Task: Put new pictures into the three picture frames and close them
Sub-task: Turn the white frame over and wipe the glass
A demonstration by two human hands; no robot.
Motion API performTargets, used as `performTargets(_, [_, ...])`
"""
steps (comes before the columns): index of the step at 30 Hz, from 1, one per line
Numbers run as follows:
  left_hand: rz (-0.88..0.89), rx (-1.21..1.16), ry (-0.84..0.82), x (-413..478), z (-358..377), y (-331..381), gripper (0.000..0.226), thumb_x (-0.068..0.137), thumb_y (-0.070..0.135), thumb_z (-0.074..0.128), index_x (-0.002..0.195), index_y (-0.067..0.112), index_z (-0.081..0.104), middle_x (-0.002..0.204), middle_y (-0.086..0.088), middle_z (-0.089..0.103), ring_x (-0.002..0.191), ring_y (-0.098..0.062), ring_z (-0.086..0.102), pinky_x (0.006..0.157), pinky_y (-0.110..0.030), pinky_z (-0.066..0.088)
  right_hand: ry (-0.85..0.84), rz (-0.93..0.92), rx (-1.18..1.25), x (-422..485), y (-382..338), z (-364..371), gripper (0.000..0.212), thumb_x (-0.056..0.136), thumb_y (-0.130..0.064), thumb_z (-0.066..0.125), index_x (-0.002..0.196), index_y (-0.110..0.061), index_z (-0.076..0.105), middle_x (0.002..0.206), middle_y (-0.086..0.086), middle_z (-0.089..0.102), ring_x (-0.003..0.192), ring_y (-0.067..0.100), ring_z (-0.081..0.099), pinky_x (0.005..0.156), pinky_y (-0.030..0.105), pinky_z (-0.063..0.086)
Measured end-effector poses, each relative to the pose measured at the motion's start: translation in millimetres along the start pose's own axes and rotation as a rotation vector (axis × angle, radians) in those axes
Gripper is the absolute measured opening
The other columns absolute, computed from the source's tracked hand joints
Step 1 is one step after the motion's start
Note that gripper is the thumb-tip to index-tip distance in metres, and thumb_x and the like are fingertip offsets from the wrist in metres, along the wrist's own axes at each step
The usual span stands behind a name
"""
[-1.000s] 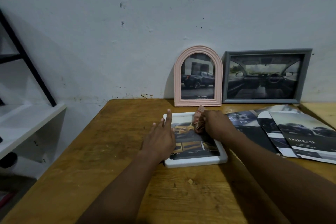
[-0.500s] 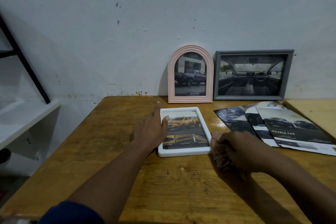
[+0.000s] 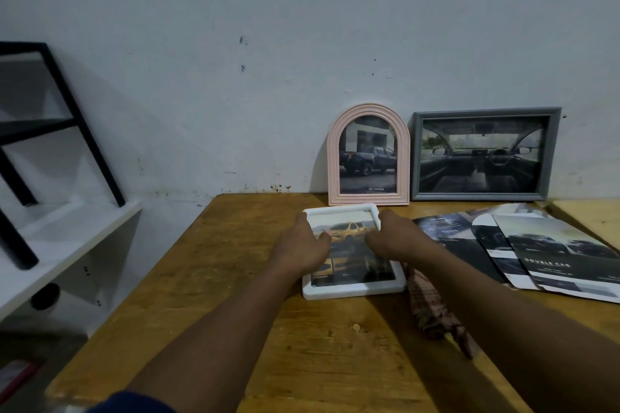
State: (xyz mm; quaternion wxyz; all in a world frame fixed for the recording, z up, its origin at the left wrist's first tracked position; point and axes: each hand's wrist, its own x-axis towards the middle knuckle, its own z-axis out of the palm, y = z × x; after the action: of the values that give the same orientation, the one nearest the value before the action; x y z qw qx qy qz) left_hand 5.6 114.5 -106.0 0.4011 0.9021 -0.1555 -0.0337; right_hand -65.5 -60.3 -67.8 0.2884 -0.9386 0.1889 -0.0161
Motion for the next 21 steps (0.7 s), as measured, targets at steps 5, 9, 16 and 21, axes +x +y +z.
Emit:
performTargets(5, [0.080, -0.249, 0.220, 5, -35, 0, 0.043, 0.103, 0.034, 0.055, 0.143, 0.035, 0.037, 0.118, 0.006, 0.064, 0.090, -0.011, 0.067, 0.069, -0.038, 0.064, 0.144, -0.273, 0.377, -3, -32, -1, 0.059, 0.089, -0.024, 0.066, 0.139, -0.024, 0.033, 0.109, -0.002, 0.059, 0.087, 0.013, 0.062, 0.073, 0.038, 0.059])
performTargets(9, [0.138, -0.250, 0.333, 15, -59, -7, 0.074, 0.103, 0.044, 0.052, 0.160, 0.036, 0.005, 0.158, -0.006, 0.041, 0.132, -0.026, 0.052, 0.097, -0.037, 0.047, 0.214, -0.455, 0.415, 6, -58, 4, 0.074, 0.088, -0.018, 0.066, 0.148, -0.029, 0.023, 0.136, 0.005, 0.049, 0.115, 0.022, 0.056, 0.088, 0.033, 0.054])
performTargets(16, [0.225, -0.146, 0.387, 44, -82, -31, 0.086, 0.097, 0.057, 0.052, 0.154, 0.049, -0.011, 0.167, -0.003, 0.023, 0.146, -0.029, 0.038, 0.109, -0.049, 0.042, 0.225, -0.559, 0.415, 46, -74, 25, 0.087, 0.089, -0.019, 0.066, 0.154, -0.034, 0.010, 0.159, 0.002, 0.027, 0.144, 0.024, 0.032, 0.107, 0.038, 0.036])
performTargets(21, [0.217, -0.182, 0.359, 71, -82, -50, 0.084, 0.100, 0.055, 0.050, 0.158, 0.044, -0.009, 0.168, -0.003, 0.020, 0.148, -0.028, 0.034, 0.110, -0.045, 0.039, 0.214, -0.581, 0.426, 74, -82, 37, 0.084, 0.087, -0.023, 0.066, 0.151, -0.038, 0.013, 0.156, 0.000, 0.032, 0.138, 0.013, 0.035, 0.109, 0.040, 0.038])
